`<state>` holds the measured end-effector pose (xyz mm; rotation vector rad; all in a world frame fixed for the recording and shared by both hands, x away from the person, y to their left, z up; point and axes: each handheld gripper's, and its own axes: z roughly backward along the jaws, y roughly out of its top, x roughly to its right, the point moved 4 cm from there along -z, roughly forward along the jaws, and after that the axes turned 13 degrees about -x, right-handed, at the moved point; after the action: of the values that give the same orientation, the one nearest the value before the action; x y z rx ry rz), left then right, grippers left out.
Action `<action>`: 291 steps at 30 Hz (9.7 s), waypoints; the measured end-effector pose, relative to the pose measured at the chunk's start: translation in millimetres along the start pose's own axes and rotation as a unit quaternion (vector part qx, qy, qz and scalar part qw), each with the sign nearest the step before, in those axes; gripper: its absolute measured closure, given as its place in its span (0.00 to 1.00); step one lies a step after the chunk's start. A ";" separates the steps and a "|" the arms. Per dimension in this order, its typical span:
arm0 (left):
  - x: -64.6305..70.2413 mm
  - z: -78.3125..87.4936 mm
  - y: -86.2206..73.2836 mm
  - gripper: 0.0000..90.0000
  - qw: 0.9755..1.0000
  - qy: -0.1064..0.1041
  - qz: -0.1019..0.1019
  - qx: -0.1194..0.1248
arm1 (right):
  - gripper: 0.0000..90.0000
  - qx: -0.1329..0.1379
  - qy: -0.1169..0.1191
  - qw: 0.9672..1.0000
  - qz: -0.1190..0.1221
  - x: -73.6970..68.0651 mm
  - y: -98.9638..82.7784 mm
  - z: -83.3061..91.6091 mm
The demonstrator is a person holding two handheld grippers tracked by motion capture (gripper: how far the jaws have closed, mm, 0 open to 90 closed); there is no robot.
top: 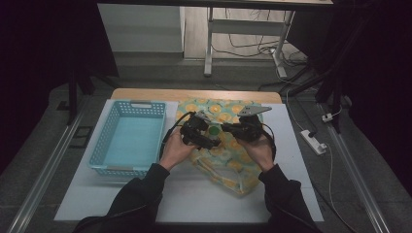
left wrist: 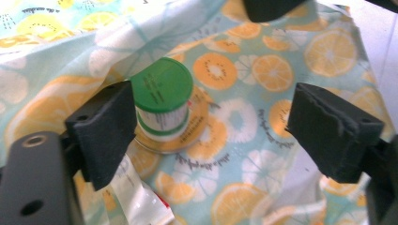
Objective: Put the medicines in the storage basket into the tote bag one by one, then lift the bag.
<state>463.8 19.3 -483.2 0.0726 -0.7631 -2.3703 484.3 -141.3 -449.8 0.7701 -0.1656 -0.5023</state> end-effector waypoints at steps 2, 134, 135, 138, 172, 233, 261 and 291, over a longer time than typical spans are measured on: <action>3.4 2.9 -2.4 0.12 1.000 -0.008 -0.001 0.002 | 1.00 0.000 -0.001 1.000 0.000 -0.5 0.3 0.1; 31.0 -10.9 -32.5 1.00 0.998 -0.059 -0.008 -0.029 | 1.00 -0.002 0.012 1.000 0.005 -8.2 7.5 7.2; 30.7 -8.5 -31.3 1.00 0.998 -0.058 -0.007 -0.027 | 1.00 -0.001 0.016 1.000 0.004 -8.7 8.0 7.9; 30.8 -0.9 -27.6 1.00 0.998 -0.062 -0.006 -0.024 | 1.00 0.000 0.019 1.000 0.005 -10.3 9.5 10.0; 0.8 91.0 10.6 1.00 0.993 -0.104 0.026 0.056 | 1.00 0.009 0.027 0.999 0.015 -15.2 39.3 34.4; -16.4 221.0 99.6 1.00 0.982 -0.065 0.021 0.177 | 1.00 0.078 -0.014 0.996 0.040 -9.1 142.6 122.1; 5.2 192.2 88.4 0.72 0.991 -0.082 -0.036 0.104 | 1.00 0.066 -0.043 0.996 0.035 -2.4 150.4 121.0; 9.1 260.5 108.3 1.00 0.982 0.069 -0.020 0.174 | 1.00 0.104 -0.077 0.990 0.060 -15.5 185.5 160.3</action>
<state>455.9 77.7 -207.2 0.3982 -1.1079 -2.2154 488.3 -121.2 -205.0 0.9188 -0.4105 -0.4340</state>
